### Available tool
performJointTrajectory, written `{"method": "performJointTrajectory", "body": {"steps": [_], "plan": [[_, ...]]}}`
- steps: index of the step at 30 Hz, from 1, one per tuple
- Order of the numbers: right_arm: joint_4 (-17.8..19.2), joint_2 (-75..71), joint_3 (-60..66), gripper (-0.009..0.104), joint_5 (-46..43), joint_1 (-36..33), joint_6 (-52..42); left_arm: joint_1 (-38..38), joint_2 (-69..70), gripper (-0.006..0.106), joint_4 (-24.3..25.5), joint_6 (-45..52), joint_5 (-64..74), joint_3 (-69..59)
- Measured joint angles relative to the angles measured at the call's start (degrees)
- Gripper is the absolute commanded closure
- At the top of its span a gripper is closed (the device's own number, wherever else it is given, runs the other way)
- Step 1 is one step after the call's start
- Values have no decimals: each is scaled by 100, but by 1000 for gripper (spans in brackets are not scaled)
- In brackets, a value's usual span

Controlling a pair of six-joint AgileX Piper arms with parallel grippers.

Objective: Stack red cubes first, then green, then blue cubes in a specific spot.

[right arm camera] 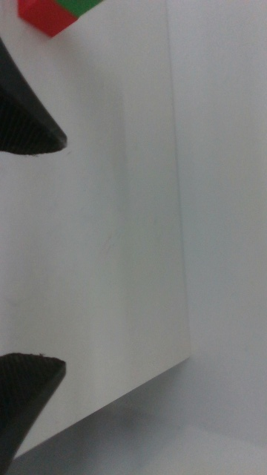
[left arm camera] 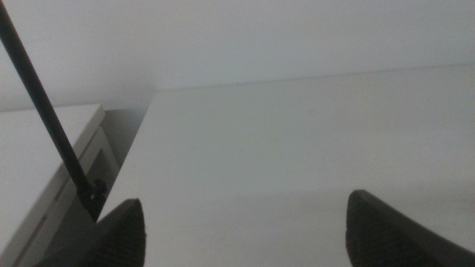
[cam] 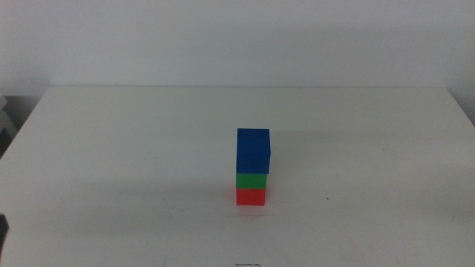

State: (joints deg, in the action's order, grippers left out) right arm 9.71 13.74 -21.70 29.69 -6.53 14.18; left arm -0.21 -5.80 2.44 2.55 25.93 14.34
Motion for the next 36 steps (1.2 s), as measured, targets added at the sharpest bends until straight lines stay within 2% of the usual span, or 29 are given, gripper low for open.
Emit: {"method": "performJointTrajectory", "body": {"steps": [5,10,18,36], "plan": [[0,-778,868,11,-172,129,0,0,606,10,0,0,-31,-642],[17,-1296,1539,11,-218,135,0,0,654,10,0,0,-38,-999],[-50,-1427,2224,11,-488,135,0,0,660,10,2,0,-145,-1285],[-93,-1436,2316,11,-841,135,-1,0,660,10,6,0,-1180,-1604]]}}
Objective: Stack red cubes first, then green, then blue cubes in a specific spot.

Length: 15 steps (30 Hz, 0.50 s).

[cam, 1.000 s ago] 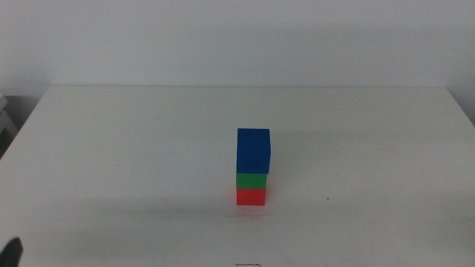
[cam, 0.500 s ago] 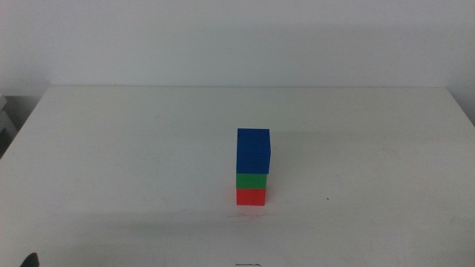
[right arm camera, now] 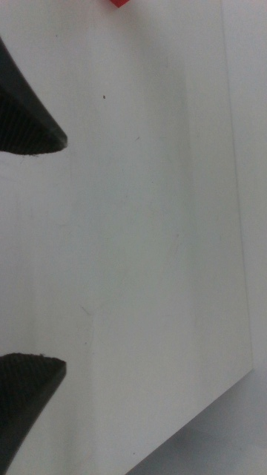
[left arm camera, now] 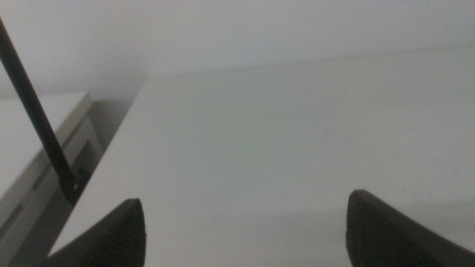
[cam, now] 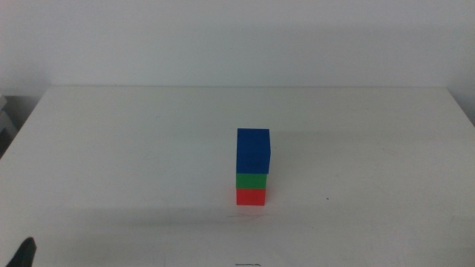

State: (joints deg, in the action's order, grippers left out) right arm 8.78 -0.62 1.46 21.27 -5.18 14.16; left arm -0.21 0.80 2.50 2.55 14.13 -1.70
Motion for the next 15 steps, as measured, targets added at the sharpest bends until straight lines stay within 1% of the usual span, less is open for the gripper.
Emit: {"method": "performJointTrajectory", "body": {"steps": [5,10,15], "plan": [[0,0,0,11,-52,0,0,0,0,10,0,0,-202,0],[6,0,0,11,-404,0,0,0,0,10,0,0,-378,0],[6,-11,9,11,-469,0,0,0,0,10,0,0,-398,0]]}}
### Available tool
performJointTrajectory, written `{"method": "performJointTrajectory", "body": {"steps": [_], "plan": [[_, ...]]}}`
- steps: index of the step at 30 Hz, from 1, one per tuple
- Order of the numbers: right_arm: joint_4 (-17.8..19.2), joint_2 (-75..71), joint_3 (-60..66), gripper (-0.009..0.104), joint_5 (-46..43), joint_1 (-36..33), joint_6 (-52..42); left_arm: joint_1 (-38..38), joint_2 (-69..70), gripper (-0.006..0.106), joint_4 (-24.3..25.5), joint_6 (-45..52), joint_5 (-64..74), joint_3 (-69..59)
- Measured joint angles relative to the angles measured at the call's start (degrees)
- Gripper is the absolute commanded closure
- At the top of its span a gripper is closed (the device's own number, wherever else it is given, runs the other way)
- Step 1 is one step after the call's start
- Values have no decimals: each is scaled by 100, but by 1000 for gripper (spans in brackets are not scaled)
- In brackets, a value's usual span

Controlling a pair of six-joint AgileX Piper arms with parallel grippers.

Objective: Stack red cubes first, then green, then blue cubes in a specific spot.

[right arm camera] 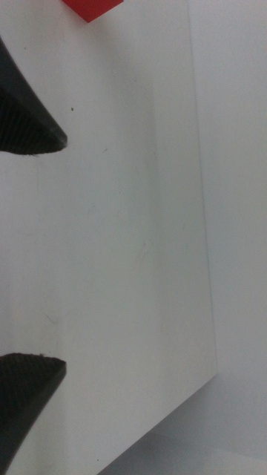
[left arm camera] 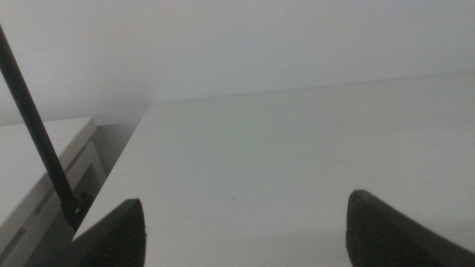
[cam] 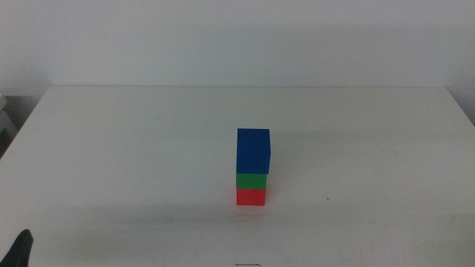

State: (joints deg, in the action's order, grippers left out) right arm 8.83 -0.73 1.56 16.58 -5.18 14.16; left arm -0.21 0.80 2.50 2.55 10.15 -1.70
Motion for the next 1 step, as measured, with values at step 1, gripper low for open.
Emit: {"method": "performJointTrajectory", "body": {"steps": [1], "plan": [[5,0,4,11,-11,0,0,0,0,10,0,0,0,0]]}}
